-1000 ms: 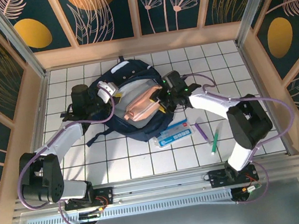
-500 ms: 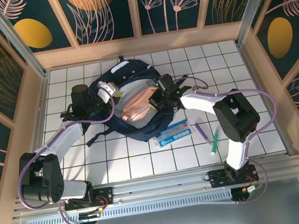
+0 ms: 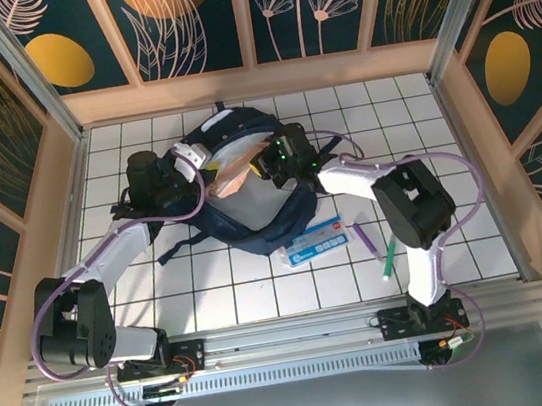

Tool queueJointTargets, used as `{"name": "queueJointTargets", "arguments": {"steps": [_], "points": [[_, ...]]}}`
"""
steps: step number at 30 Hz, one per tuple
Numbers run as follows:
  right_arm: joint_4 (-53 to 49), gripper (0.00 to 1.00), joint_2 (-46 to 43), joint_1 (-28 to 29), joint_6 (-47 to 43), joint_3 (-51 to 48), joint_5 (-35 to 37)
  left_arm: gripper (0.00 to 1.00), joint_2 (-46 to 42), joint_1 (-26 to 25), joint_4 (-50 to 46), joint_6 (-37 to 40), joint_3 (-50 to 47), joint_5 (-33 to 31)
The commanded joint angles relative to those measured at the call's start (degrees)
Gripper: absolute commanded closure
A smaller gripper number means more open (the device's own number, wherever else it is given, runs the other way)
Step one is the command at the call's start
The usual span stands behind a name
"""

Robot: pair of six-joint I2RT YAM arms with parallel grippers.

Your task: Pack books, pencil case, and school supplies into a backpack

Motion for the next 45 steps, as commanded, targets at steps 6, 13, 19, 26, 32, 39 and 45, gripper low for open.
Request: {"name": "queueJointTargets", "arguments": {"steps": [6, 13, 19, 26, 32, 39, 45], "points": [[9.83, 1.00, 10.09, 1.31, 1.42, 10.76, 4.33, 1.00, -4.85, -1.15, 18.71, -4.17, 1.96, 3.93], [3.51, 0.62, 9.67, -0.40, -2.84, 10.89, 1.66, 1.00, -4.33, -1.15, 17.66, -3.67, 1.02, 0.46], [-12.37, 0.49, -5.37, -0.50, -16.52, 2.94, 1.89, 1.00, -3.20, -1.14, 17.27, -2.96, -1.19, -11.37], [-37.99, 0.44, -24.52, 3.25, -36.22, -10.26, 28.61, 1.00, -0.58, -1.21, 20.71, -3.87, -2.23, -16.51], [-49.64, 0.01, -30.98, -3.02, -17.49, -24.26, 11.20, 1.00, 0.45, -1.21, 21.79, -2.05, -1.87, -20.78], [-36.05, 0.12, -33.80, -2.58, 6.49, -32.14, 5.63, 1.00, 0.99, -1.21, 22.89, -3.79, -3.23, -19.12], [-37.08, 0.16, -27.82, -1.24, 9.91, -28.05, 6.90, 1.00, -0.45, -1.23, 21.84, -2.24, -4.51, -19.09]]}}
